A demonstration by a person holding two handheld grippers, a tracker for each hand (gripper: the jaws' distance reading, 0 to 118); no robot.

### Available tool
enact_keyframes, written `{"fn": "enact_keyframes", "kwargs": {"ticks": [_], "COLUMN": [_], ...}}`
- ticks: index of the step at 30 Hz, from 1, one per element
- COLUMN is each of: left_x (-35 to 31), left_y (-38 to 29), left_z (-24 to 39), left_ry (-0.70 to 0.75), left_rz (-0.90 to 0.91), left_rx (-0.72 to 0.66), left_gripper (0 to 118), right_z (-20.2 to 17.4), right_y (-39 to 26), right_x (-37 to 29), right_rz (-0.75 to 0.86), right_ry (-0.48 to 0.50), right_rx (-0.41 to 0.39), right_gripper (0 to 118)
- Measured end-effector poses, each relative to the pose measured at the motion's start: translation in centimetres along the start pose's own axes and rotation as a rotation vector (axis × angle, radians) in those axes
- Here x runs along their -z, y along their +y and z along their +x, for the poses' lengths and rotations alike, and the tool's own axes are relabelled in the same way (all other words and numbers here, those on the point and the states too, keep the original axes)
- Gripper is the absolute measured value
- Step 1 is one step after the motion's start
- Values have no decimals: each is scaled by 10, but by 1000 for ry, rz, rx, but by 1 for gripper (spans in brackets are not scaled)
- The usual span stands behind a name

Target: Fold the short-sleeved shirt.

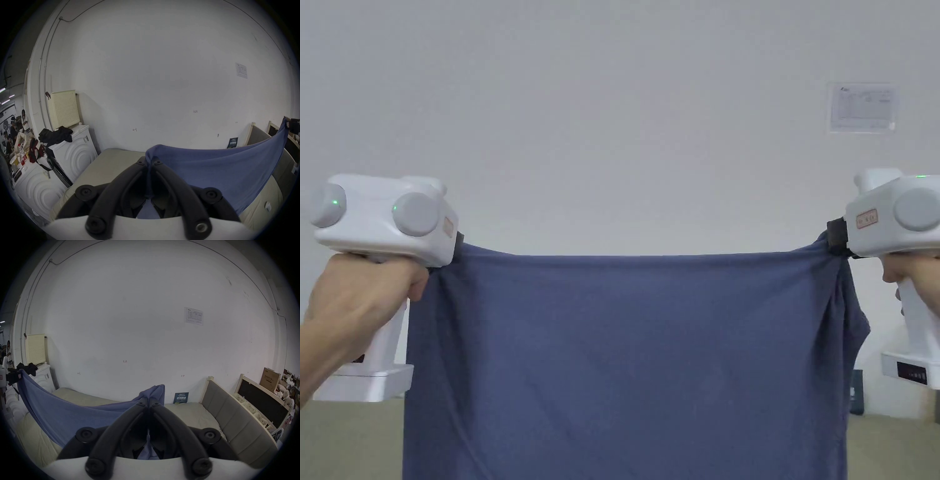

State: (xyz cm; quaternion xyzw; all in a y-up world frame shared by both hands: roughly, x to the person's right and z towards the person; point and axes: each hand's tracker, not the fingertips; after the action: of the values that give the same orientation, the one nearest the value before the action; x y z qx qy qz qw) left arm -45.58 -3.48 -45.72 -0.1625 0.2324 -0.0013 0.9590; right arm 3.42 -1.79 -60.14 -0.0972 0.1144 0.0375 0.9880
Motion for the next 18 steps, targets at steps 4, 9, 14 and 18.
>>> {"fn": "enact_keyframes", "kwargs": {"ticks": [4, 9, 14, 18], "left_x": [38, 81, 117, 124], "left_y": [-3, -34, -90, -161], "left_z": [10, 21, 32, 36], "left_ry": [36, 30, 11, -39], "left_rz": [5, -12, -97, -208], "left_rx": [0, -8, 1, 37], "left_gripper": [2, 2, 2, 2], "right_z": [-7, -11, -9, 0], "right_y": [-1, -20, -79, -162], "right_x": [41, 77, 95, 75], "right_rz": [3, -1, -68, -177], "right_ry": [-15, -24, -9, 38], "right_rx": [-7, -13, 2, 40], "right_gripper": [2, 2, 2, 2]}}
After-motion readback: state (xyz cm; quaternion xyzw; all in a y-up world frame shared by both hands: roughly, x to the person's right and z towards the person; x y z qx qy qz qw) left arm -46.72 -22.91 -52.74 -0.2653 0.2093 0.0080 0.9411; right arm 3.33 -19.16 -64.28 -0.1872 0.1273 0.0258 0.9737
